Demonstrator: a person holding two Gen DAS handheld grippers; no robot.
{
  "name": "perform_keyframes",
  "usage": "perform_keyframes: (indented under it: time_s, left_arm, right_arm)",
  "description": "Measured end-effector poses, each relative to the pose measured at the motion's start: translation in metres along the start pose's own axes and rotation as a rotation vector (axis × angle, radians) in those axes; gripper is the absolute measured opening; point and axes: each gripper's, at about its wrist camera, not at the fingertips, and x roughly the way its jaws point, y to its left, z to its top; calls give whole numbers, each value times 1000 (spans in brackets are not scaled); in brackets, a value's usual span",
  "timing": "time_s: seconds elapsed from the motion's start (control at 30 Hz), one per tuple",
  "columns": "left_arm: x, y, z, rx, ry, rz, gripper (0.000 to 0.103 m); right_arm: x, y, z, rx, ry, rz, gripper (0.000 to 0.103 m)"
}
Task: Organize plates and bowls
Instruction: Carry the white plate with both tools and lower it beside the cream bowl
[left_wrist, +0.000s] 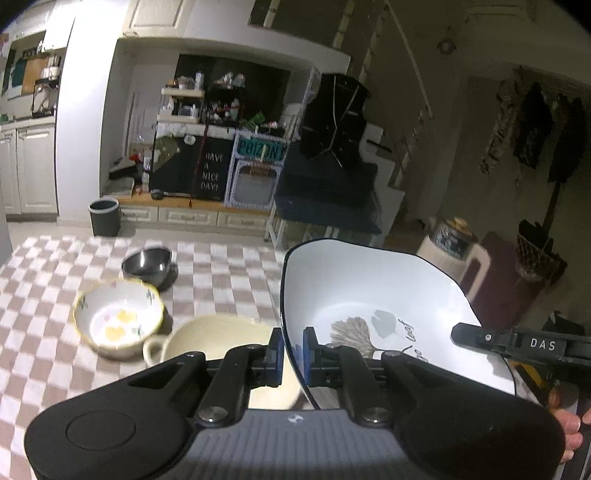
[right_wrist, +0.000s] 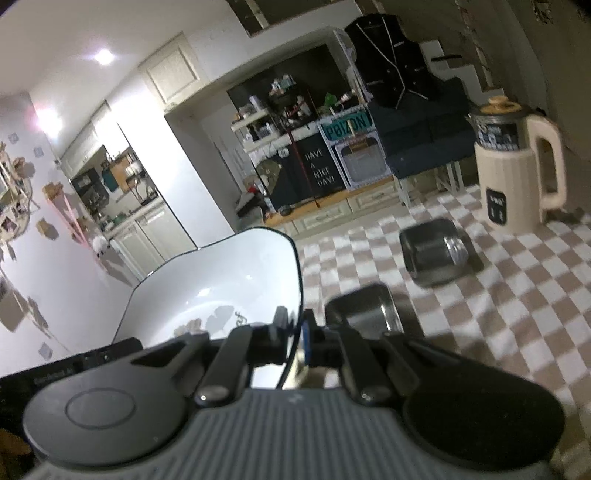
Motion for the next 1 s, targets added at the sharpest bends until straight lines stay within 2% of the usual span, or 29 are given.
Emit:
perform_keyframes:
  time_s: [0.47,0.7,0.8,1.0]
  left_arm:
    - [15,7,-47,31,156,-28,13]
    - [34,8,-66,32,255,-22,16]
    - [42,1,-74,75,283,-12,18]
    - [61,-2,-84,68,338,-23,19]
  right_arm:
    - [-5,-7,-39,-55,158,-86,10]
    - [5,-7,-48,-106,248,-126,11]
    - [6,-8,-52,-117,280,-150,11]
    - [10,-17,-55,-126,328,-198,11]
